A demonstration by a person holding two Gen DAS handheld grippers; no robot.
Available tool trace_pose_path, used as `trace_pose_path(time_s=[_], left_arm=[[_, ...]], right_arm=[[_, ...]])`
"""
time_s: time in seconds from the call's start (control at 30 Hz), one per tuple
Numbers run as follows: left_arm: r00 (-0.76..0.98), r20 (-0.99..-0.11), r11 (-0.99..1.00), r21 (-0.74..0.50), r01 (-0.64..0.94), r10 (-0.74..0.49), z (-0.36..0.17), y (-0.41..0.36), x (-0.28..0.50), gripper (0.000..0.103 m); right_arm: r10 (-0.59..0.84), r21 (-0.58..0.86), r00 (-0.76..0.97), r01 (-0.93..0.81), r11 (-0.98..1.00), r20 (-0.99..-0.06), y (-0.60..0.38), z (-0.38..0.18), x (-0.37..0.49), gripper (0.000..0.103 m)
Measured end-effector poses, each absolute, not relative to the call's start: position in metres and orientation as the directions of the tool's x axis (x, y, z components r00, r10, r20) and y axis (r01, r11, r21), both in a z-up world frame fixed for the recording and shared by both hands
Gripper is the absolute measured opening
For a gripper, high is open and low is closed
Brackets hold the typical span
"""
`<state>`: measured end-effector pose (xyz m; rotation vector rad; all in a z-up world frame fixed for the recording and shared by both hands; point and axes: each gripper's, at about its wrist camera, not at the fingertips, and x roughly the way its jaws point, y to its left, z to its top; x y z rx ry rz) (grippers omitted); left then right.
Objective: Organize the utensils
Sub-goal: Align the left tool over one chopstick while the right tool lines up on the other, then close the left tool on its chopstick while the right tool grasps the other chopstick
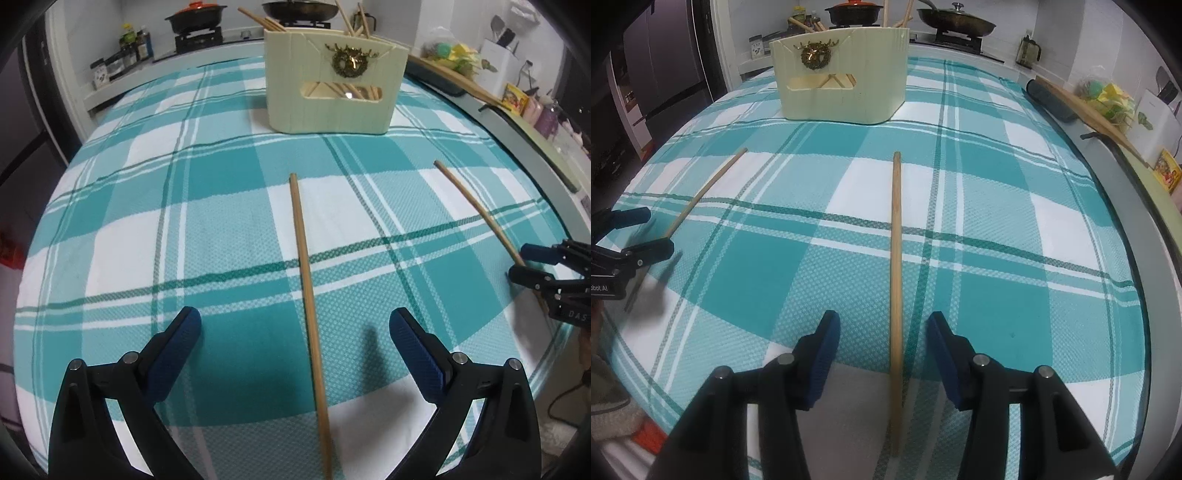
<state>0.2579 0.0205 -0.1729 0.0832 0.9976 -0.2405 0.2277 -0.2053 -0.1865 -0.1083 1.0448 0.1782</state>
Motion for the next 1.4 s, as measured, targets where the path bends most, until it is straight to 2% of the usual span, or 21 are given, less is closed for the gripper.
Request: trace_pose_path(time_s=[0.17, 0.3, 0.47, 0.53, 0.6, 0.63, 0.67, 0.7, 0.73, 0.77, 0.8, 0.83, 0.87, 1.03, 1.23, 1.4], left_arm=[[0.482, -0.844, 0.964, -0.144, 0.222, -0.237, -0.168, 0.039, 0.289, 0.101], [0.465, -0.856, 0.958, -0.108, 0.264, -0.225, -0.171, 0.027, 0.308, 0.094], [0.423, -0.887, 0.956, -0.059, 0.287, -0.182, -0.188, 0.013, 0.331, 0.087], [0.398, -0.9, 0.953, -0.057, 0.298, -0.178, -0.194, 0.012, 0.338, 0.081], [0.404, -0.901, 0.949, -0.029, 0.315, -0.162, -0.194, 0.007, 0.344, 0.08], [0.399, -0.903, 0.945, -0.026, 0.325, -0.162, -0.193, 0.004, 0.347, 0.077], [0.397, -0.903, 0.943, -0.027, 0.333, -0.166, -0.192, 0.002, 0.35, 0.068], [0.395, -0.903, 0.941, -0.029, 0.337, -0.17, -0.191, -0.001, 0.353, 0.063], [0.397, -0.902, 0.94, -0.024, 0.341, -0.168, -0.19, -0.003, 0.356, 0.051], [0.402, -0.901, 0.939, -0.017, 0.345, -0.164, -0.19, -0.005, 0.358, 0.037], [0.405, -0.899, 0.937, -0.017, 0.349, -0.167, -0.188, -0.007, 0.361, 0.03], [0.401, -0.898, 0.936, -0.031, 0.352, -0.18, -0.188, -0.008, 0.363, 0.008], [0.396, -0.897, 0.935, -0.048, 0.35, -0.194, -0.187, -0.007, 0.364, 0.005], [0.468, -0.856, 0.941, -0.061, 0.331, -0.22, -0.162, -0.001, 0.351, 0.004], [0.599, -0.748, 0.937, -0.086, 0.339, -0.285, -0.091, 0.009, 0.313, 0.004], [0.689, -0.646, 0.931, -0.096, 0.353, -0.328, -0.037, 0.015, 0.28, 0.004]], right_arm=[[0.17, 0.092, 0.46, -0.187, 0.978, -0.871, -0.219, -0.175, 0.249, 0.051], [0.216, 0.146, 0.423, -0.192, 0.97, -0.88, -0.223, -0.172, 0.272, 0.051], [0.204, 0.126, 0.379, -0.22, 0.967, -0.903, -0.216, -0.179, 0.303, 0.05], [0.201, 0.121, 0.356, -0.232, 0.965, -0.913, -0.212, -0.184, 0.316, 0.046], [0.19, 0.102, 0.356, -0.252, 0.962, -0.915, -0.205, -0.185, 0.33, 0.044], [0.183, 0.09, 0.355, -0.262, 0.961, -0.917, -0.201, -0.185, 0.338, 0.04], [0.18, 0.084, 0.357, -0.267, 0.96, -0.917, -0.198, -0.185, 0.345, 0.034], [0.181, 0.085, 0.354, -0.27, 0.959, -0.918, -0.195, -0.185, 0.353, 0.032], [0.177, 0.079, 0.359, -0.27, 0.96, -0.916, -0.192, -0.185, 0.361, 0.029], [0.17, 0.07, 0.363, -0.271, 0.96, -0.916, -0.189, -0.185, 0.369, 0.019], [0.167, 0.067, 0.365, -0.271, 0.96, -0.916, -0.187, -0.186, 0.375, 0.013], [0.166, 0.068, 0.366, -0.266, 0.962, -0.916, -0.185, -0.187, 0.382, 0.007], [0.175, 0.081, 0.364, -0.26, 0.962, -0.915, -0.185, -0.186, 0.386, 0.006], [0.232, 0.143, 0.406, -0.236, 0.961, -0.884, -0.187, -0.167, 0.383, 0.006], [0.302, 0.183, 0.547, -0.263, 0.947, -0.781, -0.191, -0.094, 0.337, 0.006], [0.323, 0.161, 0.647, -0.298, 0.941, -0.691, -0.191, -0.036, 0.295, 0.006]])
